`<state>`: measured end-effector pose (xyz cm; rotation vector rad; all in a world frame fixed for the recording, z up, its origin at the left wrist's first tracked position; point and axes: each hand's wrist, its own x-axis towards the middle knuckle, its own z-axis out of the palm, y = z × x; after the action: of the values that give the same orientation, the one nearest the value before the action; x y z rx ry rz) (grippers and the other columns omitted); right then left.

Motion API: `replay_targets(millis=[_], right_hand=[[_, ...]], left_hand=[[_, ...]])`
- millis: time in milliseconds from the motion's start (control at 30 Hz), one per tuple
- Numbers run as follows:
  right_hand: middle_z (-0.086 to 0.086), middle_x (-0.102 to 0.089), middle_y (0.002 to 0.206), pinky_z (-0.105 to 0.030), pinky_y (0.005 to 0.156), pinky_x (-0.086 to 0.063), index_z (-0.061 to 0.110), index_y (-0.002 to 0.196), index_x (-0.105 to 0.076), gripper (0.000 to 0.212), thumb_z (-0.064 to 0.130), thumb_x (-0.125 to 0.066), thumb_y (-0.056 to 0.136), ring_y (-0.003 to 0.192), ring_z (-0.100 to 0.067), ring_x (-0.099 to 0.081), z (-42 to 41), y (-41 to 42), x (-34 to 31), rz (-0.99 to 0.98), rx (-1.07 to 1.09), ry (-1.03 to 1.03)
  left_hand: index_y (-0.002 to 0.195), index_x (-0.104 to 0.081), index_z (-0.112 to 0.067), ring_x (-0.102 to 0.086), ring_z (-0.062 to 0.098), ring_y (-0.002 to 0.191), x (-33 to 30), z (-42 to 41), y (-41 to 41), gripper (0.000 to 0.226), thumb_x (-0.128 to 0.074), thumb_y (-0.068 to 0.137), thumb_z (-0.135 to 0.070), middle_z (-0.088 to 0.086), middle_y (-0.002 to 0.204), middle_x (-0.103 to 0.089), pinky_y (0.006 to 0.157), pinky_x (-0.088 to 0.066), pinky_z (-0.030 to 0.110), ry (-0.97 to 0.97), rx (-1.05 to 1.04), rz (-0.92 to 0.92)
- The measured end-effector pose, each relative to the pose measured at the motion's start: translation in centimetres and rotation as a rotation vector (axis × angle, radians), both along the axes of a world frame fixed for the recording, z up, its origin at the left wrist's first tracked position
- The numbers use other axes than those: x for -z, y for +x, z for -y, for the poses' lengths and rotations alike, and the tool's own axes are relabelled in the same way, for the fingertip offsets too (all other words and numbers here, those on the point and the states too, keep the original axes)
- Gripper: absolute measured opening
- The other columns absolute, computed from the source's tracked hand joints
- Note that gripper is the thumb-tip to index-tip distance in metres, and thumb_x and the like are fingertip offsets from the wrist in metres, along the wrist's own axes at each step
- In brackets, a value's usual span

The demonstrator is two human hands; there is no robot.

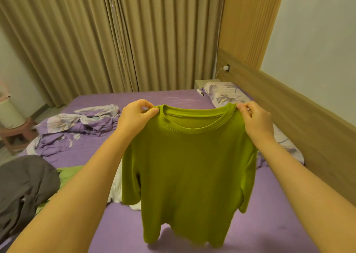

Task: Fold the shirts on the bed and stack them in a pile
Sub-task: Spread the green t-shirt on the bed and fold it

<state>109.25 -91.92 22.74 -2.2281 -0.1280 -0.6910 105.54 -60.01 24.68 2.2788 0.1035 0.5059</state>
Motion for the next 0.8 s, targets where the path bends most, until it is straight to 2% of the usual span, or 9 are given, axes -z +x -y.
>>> replay_targets(millis=[167,300,433,500,567,700,800], right_hand=[[-0.006,-0.061,0.074,-0.040,0.062,-0.040,0.013,0.086,-0.062,0.026,0.035,-0.051,0.095,0.071,-0.026,-0.054,-0.5,1.6,3.9,-0.108,-0.069,-0.020],[0.001,-0.057,0.069,-0.038,0.061,-0.037,0.019,0.082,-0.060,0.021,0.035,-0.053,0.093,0.070,-0.023,-0.053,-0.6,4.0,10.3,-0.282,-0.114,-0.011],[-0.002,-0.059,0.072,-0.038,0.065,-0.040,0.014,0.085,-0.064,0.022,0.034,-0.056,0.092,0.073,-0.024,-0.055,-0.5,6.2,17.0,-0.460,-0.158,-0.029],[-0.003,-0.059,0.070,-0.039,0.066,-0.040,0.015,0.082,-0.062,0.021,0.032,-0.056,0.092,0.072,-0.026,-0.057,-0.5,7.8,20.1,-0.530,-0.181,-0.030],[-0.002,-0.057,0.068,-0.037,0.064,-0.038,0.017,0.080,-0.060,0.018,0.030,-0.057,0.092,0.069,-0.025,-0.055,-0.4,9.4,22.8,-0.592,-0.203,-0.024],[0.004,-0.052,0.066,-0.027,0.060,-0.030,0.009,0.089,-0.062,0.011,0.019,-0.057,0.092,0.070,-0.020,-0.051,-0.6,13.2,27.3,-0.686,-0.262,-0.032],[0.006,-0.051,0.068,-0.024,0.060,-0.028,0.007,0.098,-0.063,0.011,0.011,-0.055,0.091,0.074,-0.019,-0.050,-1.3,15.9,30.2,-0.725,-0.286,-0.055]], left_hand=[[0.091,-0.065,-0.020,-0.060,0.024,0.080,4.6,0.5,1.6,0.017,-0.065,0.086,-0.037,0.007,0.084,-0.066,0.070,-0.048,0.037,-0.014,0.024,-0.135],[0.089,-0.065,-0.018,-0.057,0.022,0.073,11.0,1.0,3.8,0.016,-0.065,0.086,-0.034,0.004,0.076,-0.061,0.063,-0.043,0.033,-0.034,0.013,-0.288],[0.087,-0.063,-0.018,-0.055,0.019,0.074,17.5,1.6,5.5,0.013,-0.065,0.087,-0.031,0.003,0.079,-0.062,0.063,-0.042,0.031,-0.096,-0.021,-0.432],[0.088,-0.062,-0.020,-0.056,0.019,0.077,20.6,2.0,6.6,0.011,-0.064,0.088,-0.031,0.001,0.082,-0.060,0.068,-0.045,0.034,-0.115,-0.056,-0.497],[0.090,-0.061,-0.020,-0.055,0.020,0.079,23.4,2.3,7.8,0.011,-0.061,0.090,-0.030,0.001,0.085,-0.060,0.067,-0.045,0.034,-0.124,-0.091,-0.548],[0.096,-0.061,-0.017,-0.052,0.016,0.077,27.8,2.6,10.6,0.012,-0.058,0.092,-0.028,0.000,0.089,-0.058,0.058,-0.039,0.023,-0.127,-0.182,-0.587],[0.102,-0.061,-0.014,-0.052,0.016,0.082,30.4,2.6,12.6,0.016,-0.057,0.093,-0.027,0.000,0.093,-0.058,0.056,-0.037,0.023,-0.150,-0.245,-0.599]])
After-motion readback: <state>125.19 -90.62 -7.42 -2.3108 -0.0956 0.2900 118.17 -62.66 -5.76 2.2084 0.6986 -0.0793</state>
